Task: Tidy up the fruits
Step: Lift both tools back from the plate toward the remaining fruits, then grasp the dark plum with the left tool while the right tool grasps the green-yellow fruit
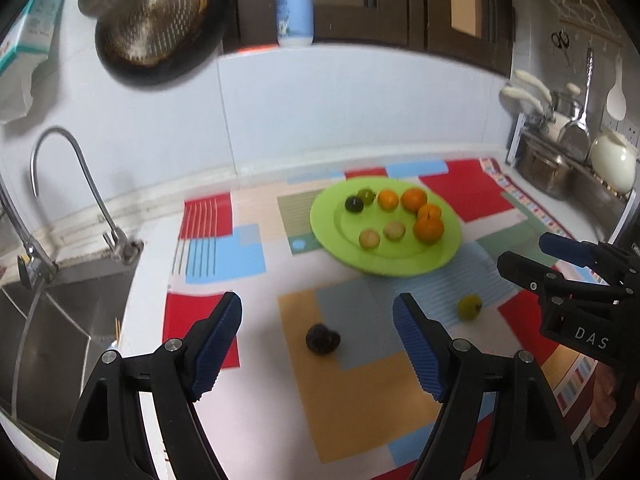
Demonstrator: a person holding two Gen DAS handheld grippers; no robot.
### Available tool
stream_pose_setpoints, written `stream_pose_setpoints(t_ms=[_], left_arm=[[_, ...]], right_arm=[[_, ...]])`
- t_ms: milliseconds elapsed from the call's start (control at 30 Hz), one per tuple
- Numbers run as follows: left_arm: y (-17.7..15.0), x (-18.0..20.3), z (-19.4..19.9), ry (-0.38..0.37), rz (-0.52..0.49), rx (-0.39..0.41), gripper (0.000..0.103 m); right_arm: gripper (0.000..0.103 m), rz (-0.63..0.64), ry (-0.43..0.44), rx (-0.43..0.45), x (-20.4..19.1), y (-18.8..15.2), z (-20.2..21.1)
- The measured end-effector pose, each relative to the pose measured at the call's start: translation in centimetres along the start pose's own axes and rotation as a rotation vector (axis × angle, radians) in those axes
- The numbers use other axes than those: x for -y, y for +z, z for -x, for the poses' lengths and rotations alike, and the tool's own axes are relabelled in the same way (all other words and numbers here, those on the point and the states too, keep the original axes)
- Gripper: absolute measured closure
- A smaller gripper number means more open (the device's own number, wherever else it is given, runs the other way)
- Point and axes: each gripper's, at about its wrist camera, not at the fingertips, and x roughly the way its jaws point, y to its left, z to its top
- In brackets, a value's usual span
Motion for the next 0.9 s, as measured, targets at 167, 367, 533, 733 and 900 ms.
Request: stream_pose_setpoints(t_ms=[167, 367, 533, 733, 900], left_arm=[[-1.2, -0.1, -1.7, 0.0, -0.001, -0.059, 0.025], [-2.4, -0.4, -3.8, -0.011, 0.006, -0.127, 0.025], [-2.9, -0.8, -6.1, -0.034, 0.044, -0.193, 0.026], [-2.8, -0.6, -8.0, -0.006, 0.039, -0.21, 0.027], [-2.7, -0.5, -9.2, -0.011, 0.039, -0.229, 0.043]], right_arm=[[0.034, -0.016, -0.001, -0.065, 0.1, -1.4, -1.8], [0.034, -0.035, -0.008, -0.113, 0.3, -2.5, -3.5], [0.034, -0.042, -0.028, -0.145, 0.5, -3.2, -5.1], [0.034, -0.071, -0.034, -0.188, 1.1, -3.8, -6.9], [0.044, -0.089, -0.053, -0.203, 1.6, -4.0, -7.8]])
